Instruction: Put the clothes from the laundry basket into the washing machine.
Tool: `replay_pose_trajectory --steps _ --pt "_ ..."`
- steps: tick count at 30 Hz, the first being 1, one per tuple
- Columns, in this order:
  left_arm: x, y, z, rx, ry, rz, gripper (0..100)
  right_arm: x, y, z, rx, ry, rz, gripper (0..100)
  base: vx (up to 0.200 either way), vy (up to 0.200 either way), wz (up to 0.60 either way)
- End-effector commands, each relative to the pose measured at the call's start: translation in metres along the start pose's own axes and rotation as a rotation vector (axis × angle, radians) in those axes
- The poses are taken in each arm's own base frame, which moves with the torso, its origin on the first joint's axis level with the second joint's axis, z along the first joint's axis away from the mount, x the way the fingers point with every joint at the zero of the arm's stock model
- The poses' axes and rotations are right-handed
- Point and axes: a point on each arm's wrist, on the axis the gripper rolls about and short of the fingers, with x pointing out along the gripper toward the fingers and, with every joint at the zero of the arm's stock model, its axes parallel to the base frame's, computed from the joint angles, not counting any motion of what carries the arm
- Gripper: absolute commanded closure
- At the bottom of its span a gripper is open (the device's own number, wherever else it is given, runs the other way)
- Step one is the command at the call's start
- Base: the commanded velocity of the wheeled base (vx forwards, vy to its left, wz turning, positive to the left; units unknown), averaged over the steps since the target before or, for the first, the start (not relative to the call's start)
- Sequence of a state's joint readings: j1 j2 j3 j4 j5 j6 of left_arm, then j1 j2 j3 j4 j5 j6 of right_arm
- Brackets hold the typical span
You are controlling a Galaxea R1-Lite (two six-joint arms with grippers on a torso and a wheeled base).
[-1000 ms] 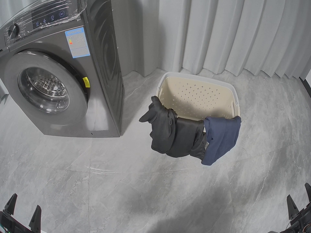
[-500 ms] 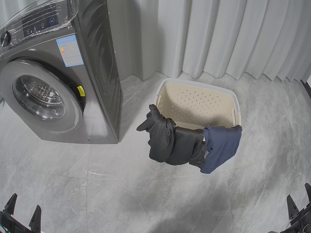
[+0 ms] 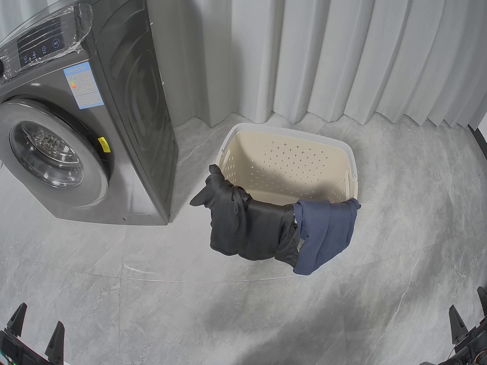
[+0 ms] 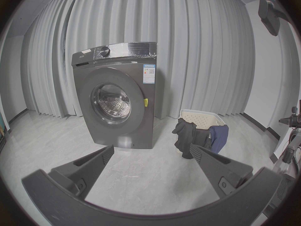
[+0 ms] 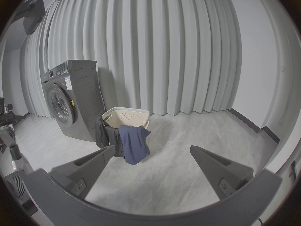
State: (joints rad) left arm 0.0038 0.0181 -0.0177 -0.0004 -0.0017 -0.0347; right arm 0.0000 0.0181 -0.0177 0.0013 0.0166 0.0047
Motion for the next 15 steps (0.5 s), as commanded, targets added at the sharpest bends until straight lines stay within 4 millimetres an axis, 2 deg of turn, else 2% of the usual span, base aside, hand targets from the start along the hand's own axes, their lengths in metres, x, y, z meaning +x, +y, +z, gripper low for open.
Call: replay_pose_trajectory --steps 1,10,15 --pt "0.0004 0.0002 -0.0051 -0.001 0.005 0.001 0 -0.0001 0.0000 -0.0053 0.000 0.000 0.000 0 0.000 0.000 0.00" --pt "0.0003 0.0002 -0.0048 0.001 0.005 0.000 0 -0.0001 0.0000 -0.0053 0.001 0.000 0.000 0 0.000 0.000 0.00" --pt "0.0003 0.0002 -0.0048 -0.001 0.005 0.001 0 -0.0001 0.0000 -0.0053 0.001 0.000 0.000 0 0.200 0.000 0.00"
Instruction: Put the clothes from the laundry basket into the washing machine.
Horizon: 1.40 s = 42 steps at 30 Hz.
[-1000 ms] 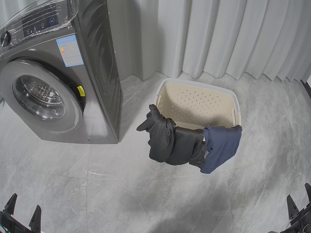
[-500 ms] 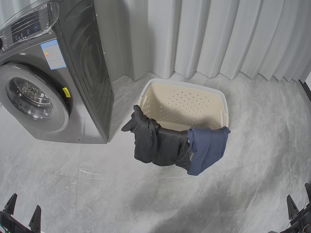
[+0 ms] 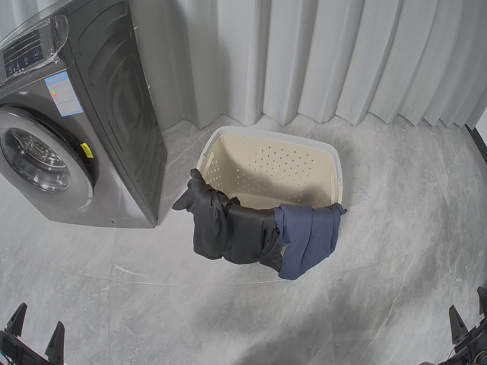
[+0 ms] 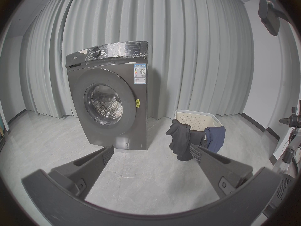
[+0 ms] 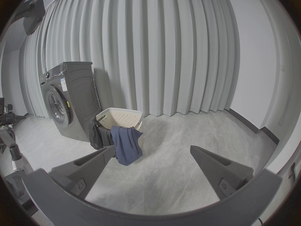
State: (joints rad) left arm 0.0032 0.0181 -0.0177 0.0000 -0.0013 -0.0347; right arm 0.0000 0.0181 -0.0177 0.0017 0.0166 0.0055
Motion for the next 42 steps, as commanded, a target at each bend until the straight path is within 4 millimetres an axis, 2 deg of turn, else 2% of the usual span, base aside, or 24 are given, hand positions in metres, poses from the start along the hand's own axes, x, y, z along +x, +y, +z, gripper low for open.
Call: replay_pose_trajectory --steps 1,4,16,22,37,42 --pt "0.0003 0.0002 -0.0047 -0.001 0.004 0.000 0 -0.0001 0.0000 -0.0053 0.001 -0.001 0.000 0 0.200 0.000 0.00" --pt "0.0003 0.0002 -0.0047 0.001 0.004 0.001 0 -0.0001 0.0000 -0.0053 0.001 -0.001 0.000 0 0.200 0.000 0.00" --pt "0.0003 0.0002 -0.0047 0.002 0.004 0.000 0 -0.0001 -0.0001 -0.0053 0.001 -0.001 -0.001 0 0.000 0.000 0.00" --pt "0.0003 0.0002 -0.0047 0.001 0.004 0.000 0 -0.0001 -0.0001 -0.0053 0.001 -0.001 -0.001 0 0.000 -0.200 0.00" --pt "0.0003 0.0002 -0.0046 0.001 0.003 0.000 0 -0.0001 -0.0001 -0.0053 0.001 -0.001 -0.001 0 0.000 0.000 0.00" --pt "0.0003 0.0002 -0.0047 0.001 0.004 0.000 0 -0.0001 0.0000 -0.0053 0.001 -0.001 0.000 0 0.200 0.000 0.00"
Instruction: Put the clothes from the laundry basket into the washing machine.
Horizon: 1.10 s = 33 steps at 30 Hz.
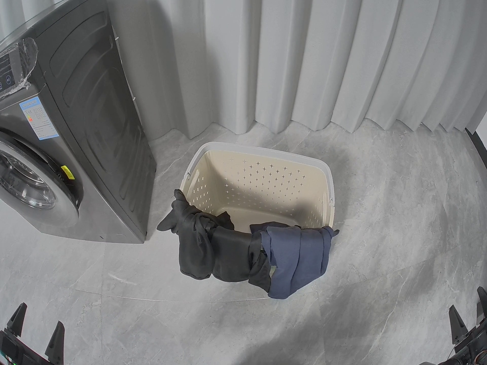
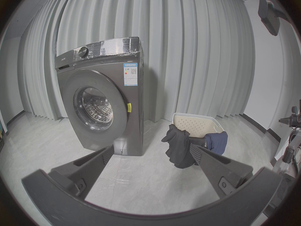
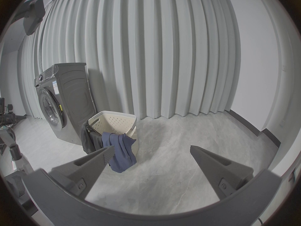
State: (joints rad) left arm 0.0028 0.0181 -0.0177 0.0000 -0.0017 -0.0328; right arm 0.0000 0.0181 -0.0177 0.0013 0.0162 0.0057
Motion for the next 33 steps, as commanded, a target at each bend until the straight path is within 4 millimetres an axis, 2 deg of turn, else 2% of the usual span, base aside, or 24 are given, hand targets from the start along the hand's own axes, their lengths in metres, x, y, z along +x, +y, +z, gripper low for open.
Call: replay_pose_trajectory --steps 1,10,16,25,33 --pt "0.0003 0.0002 -0.0047 -0.001 0.004 0.001 0 -0.0001 0.0000 -0.0053 0.000 0.000 -0.001 0 0.200 0.000 0.00" --pt "0.0003 0.0001 -0.0046 -0.001 0.003 0.001 0 -0.0001 0.0000 -0.0053 0.000 0.000 -0.001 0 0.000 0.000 0.00" --pt "0.0003 0.0002 -0.0047 -0.001 0.004 0.001 0 -0.0001 0.0000 -0.0053 0.000 0.000 -0.001 0 0.200 0.000 0.00" --pt "0.0003 0.0002 -0.0047 -0.001 0.004 0.001 0 -0.0001 0.0000 -0.0053 0.000 0.000 -0.001 0 0.000 0.000 0.00" --pt "0.0003 0.0002 -0.0047 -0.003 0.004 0.001 0 -0.0001 0.0000 -0.0053 0.000 0.000 -0.001 0 0.200 0.000 0.00"
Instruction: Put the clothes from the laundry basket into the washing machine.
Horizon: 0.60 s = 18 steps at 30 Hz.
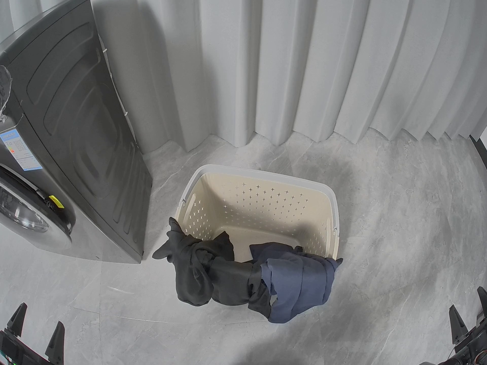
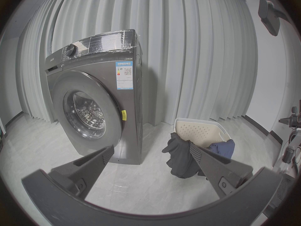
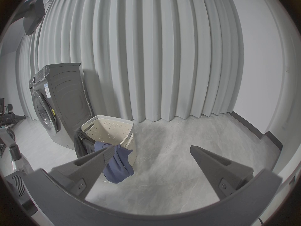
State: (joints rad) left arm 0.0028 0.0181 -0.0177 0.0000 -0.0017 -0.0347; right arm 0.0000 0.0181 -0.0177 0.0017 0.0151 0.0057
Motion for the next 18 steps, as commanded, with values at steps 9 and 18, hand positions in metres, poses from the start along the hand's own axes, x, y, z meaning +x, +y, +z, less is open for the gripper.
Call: replay_pose_trajectory --steps 9,18 --pt "0.0003 0.0002 -0.0047 0.001 0.004 0.001 0 -0.0001 0.0000 -0.0053 0.000 -0.001 0.000 0 0.022 0.000 0.00" --pt "0.0003 0.0002 -0.0046 0.001 0.003 0.001 0 -0.0001 0.0000 -0.0053 0.000 -0.001 0.000 0 0.000 -0.133 0.00"
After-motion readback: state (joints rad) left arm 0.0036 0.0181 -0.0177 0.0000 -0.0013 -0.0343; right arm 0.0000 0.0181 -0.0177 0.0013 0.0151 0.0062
